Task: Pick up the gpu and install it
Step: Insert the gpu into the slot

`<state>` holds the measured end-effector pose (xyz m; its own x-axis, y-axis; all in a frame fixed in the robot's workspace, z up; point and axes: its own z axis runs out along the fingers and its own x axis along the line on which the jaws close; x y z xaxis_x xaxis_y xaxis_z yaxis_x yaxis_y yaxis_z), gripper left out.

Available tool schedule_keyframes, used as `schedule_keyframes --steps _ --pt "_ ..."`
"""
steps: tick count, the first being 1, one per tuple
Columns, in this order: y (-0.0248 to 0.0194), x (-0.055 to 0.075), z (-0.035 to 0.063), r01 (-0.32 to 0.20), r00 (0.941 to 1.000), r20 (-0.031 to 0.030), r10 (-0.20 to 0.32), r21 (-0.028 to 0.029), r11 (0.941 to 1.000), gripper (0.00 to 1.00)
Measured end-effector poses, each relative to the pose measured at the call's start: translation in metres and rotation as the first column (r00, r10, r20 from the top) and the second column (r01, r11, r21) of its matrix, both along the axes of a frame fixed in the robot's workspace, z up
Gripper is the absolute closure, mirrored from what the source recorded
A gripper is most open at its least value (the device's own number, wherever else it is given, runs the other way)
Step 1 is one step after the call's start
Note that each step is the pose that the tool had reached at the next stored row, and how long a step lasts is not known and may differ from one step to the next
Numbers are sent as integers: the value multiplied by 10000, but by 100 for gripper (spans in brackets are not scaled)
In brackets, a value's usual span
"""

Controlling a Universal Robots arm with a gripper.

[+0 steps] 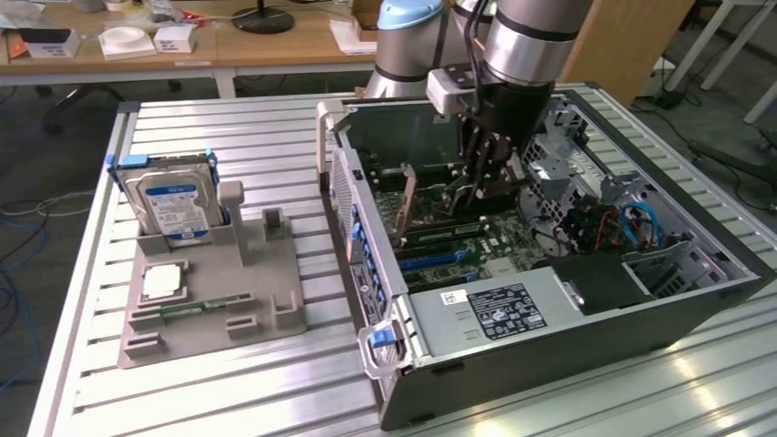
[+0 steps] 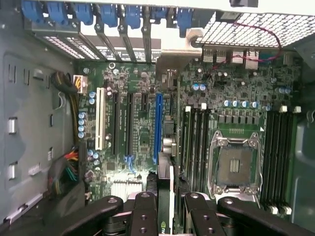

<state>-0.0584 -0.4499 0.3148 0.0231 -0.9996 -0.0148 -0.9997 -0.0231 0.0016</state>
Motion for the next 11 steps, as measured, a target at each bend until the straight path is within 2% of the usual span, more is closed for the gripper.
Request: schedule_keyframes --steps 4,11 --pt "-4 -38 -53 0 10000 0 0 -1 10000 74" --pt "-55 -41 -171 1 10000 0 -1 -1 10000 74"
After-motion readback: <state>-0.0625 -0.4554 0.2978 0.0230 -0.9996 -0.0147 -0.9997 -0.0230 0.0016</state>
